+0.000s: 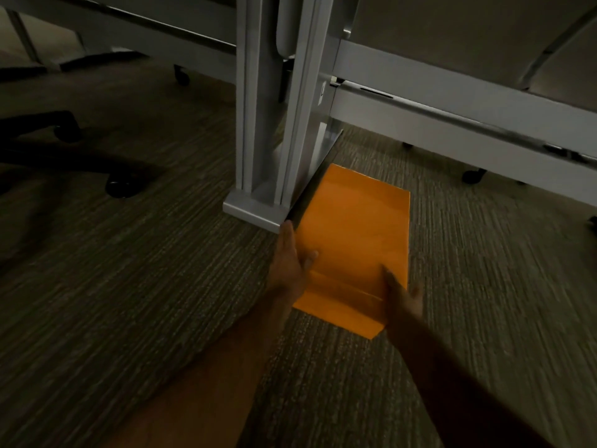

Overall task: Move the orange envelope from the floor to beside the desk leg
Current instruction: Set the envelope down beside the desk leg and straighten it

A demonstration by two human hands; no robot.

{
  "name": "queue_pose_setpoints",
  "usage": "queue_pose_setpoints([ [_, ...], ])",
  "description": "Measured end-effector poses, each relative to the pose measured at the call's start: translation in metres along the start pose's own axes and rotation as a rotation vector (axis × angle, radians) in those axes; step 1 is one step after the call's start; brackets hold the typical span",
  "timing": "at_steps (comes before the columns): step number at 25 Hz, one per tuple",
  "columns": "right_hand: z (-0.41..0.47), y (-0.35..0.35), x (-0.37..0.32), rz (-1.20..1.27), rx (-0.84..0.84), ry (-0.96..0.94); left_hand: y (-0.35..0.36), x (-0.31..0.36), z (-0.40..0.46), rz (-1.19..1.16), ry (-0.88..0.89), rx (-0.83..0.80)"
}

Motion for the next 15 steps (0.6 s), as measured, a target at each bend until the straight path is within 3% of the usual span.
queue_pose_setpoints([
  [2, 0.006, 0.001, 0.014, 0.122, -0.06, 0.145, 0.001, -0.008, -0.001, -0.202, -0.105, 0.012],
  [5, 0.005, 0.007, 0.017, 0.105, -0.152, 0.217, 0.004, -0.021, 0.001, -0.364, -0.212, 0.018],
  [10, 0.002, 0.004, 0.012, 0.023, -0.113, 0.194, -0.005, -0.013, -0.003, -0.323, -0.143, -0.047],
  [15, -0.03, 0.056, 0.023, 0.009, -0.239, 0.18, -0.045, -0.053, 0.016, -0.302, -0.235, -0.048],
])
Point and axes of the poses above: each hand's wrist, its own z-axis towards the middle knuckle, its own y-axis out of the palm, x = y × z, the point moved 7 cm from there along z, towards the middle knuckle, and after that the axes turned 12 degrees about z, right-handed, at the moved point
